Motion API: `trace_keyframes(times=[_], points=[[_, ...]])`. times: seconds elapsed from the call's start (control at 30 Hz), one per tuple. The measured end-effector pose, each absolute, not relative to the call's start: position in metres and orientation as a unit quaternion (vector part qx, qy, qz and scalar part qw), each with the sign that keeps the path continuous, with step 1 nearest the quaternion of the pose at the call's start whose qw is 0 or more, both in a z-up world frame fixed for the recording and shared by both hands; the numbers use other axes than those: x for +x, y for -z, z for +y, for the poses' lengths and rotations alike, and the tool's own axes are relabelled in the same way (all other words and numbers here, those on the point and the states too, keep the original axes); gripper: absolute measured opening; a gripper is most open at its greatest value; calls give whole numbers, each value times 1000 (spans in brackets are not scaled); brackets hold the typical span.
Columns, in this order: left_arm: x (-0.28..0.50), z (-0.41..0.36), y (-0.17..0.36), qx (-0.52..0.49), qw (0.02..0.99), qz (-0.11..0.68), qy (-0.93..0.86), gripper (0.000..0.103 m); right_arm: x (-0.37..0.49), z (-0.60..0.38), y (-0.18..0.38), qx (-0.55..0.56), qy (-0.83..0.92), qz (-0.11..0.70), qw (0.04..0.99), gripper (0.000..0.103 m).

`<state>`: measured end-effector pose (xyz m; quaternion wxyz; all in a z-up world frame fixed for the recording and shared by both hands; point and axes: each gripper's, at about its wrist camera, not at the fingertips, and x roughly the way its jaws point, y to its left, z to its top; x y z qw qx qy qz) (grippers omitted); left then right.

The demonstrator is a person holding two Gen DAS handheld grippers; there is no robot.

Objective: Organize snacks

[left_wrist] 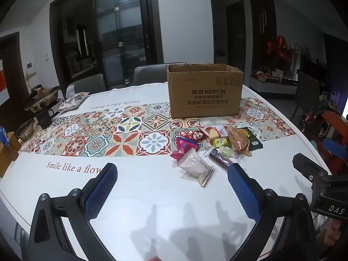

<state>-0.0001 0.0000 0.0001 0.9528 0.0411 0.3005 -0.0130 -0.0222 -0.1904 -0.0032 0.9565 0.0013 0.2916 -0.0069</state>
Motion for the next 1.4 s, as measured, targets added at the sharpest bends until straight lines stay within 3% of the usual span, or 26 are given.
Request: trace_keyframes(times=[1.4], points=[[-5,0,-12,32,960,277,18,103,-27,-190,-1,-1,8,285,959,103]])
